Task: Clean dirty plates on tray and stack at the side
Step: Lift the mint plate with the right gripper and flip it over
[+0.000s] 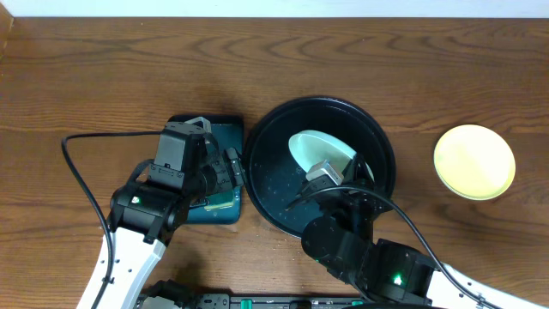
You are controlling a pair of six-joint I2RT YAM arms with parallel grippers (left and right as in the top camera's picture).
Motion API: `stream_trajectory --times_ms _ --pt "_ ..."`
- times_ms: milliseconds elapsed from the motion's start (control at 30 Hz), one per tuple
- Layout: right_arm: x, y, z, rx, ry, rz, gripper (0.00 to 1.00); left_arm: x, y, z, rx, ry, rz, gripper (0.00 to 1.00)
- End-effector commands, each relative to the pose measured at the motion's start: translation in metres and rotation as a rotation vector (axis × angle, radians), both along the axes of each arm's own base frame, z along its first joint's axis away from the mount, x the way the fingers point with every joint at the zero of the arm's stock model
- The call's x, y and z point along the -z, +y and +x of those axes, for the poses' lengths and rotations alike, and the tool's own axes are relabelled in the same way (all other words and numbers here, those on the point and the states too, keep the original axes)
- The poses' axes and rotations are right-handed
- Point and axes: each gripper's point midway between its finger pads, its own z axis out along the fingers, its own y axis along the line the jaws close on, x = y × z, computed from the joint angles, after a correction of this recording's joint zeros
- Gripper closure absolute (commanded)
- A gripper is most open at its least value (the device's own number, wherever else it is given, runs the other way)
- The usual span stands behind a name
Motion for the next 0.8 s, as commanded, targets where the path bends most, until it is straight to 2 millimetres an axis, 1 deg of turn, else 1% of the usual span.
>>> stream_trajectory --times_ms 0,767 --pt "-0.0108 -0.0080 -0.0025 0.040 -0.039 -0.034 0.99 -0.0117 -0.0019 0.0044 0.013 -0.030 -0.008 0.16" --pt "-0.0108 -0.0080 -0.0024 0.038 -0.037 -0.049 0.99 -0.0117 -0.0019 0.0044 0.013 -0.030 -0.008 0.16"
